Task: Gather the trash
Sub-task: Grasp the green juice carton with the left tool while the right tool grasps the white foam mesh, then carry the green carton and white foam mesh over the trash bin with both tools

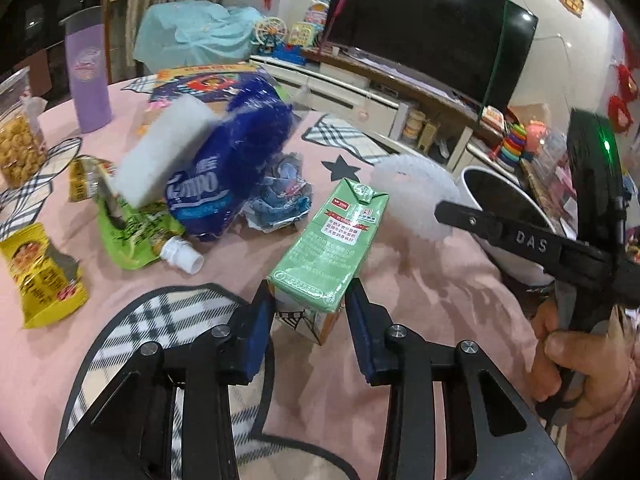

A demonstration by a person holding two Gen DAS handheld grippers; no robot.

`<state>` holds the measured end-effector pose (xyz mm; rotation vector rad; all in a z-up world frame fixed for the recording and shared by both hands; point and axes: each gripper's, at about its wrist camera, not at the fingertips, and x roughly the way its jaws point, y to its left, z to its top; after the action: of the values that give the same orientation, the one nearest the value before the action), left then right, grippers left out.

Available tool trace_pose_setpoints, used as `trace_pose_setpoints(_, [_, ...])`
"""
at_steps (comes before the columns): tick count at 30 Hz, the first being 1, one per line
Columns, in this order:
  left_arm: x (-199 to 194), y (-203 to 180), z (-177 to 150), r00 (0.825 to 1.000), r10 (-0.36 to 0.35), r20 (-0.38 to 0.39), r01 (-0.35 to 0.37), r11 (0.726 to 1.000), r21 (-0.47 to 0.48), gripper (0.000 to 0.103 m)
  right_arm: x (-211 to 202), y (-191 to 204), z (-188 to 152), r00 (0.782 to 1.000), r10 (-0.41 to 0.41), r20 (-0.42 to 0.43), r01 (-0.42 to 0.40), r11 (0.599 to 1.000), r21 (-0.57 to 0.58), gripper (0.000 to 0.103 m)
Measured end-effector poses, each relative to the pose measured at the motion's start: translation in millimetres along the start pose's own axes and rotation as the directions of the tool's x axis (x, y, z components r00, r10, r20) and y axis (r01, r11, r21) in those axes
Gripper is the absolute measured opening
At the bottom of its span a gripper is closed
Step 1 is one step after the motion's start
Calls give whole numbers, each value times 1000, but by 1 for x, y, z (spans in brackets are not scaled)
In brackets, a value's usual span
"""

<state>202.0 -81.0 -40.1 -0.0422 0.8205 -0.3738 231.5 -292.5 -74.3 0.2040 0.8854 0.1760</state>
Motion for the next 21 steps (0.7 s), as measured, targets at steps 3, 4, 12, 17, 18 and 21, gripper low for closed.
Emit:
trace_pose_setpoints(3, [-8, 2, -6, 1000, 13, 16, -13, 1000, -24, 34, -9, 2, -7, 1000, 21, 6, -21, 1000, 13, 12])
trace_pose_setpoints(4, [-11, 2, -9, 1000, 12, 18, -12, 999, -33, 34, -14, 3, -10, 1000, 27, 10, -27, 1000, 15, 12])
trace_pose_setpoints(12, [-20, -17, -15, 1000, -4, 30, 5, 1000, -23, 34, -40, 0, -30, 999, 44, 29, -45, 998, 47, 12])
trace_pose_setpoints(17, [-25, -34, -12, 999, -24, 42, 24, 1000, 5, 34, -58, -9, -37, 998, 38, 52, -41, 996, 74, 12])
trace_pose_setpoints(18, [-25, -37, -13, 999, -26, 42, 26, 1000, 8, 34, -60, -10, -39, 998, 36, 55, -40, 996, 79, 12])
trace_pose_setpoints(21, [-25, -46, -13, 999, -35, 38, 34, 999, 20, 34, -69, -15, -43, 997, 30, 66, -36, 995, 93, 12])
